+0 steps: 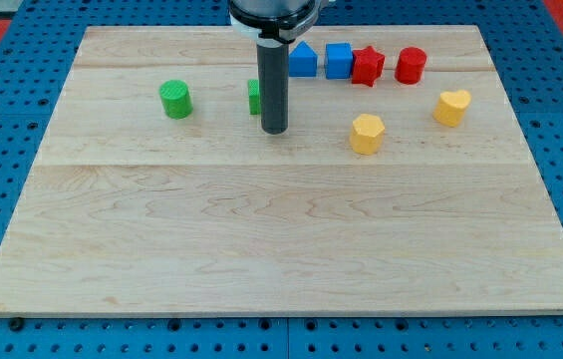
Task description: Move the yellow hexagon diagonally bottom right to the green star
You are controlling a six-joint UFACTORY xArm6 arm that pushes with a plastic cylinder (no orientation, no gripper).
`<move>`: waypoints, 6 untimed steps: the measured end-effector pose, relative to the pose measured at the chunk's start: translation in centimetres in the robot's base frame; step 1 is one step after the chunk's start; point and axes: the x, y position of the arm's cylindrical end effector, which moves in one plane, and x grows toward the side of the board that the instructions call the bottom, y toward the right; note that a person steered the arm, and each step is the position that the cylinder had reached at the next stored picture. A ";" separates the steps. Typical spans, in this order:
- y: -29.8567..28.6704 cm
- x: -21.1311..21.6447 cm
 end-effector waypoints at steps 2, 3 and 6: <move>0.8 2.6; 3.2 3.9; 17.6 2.3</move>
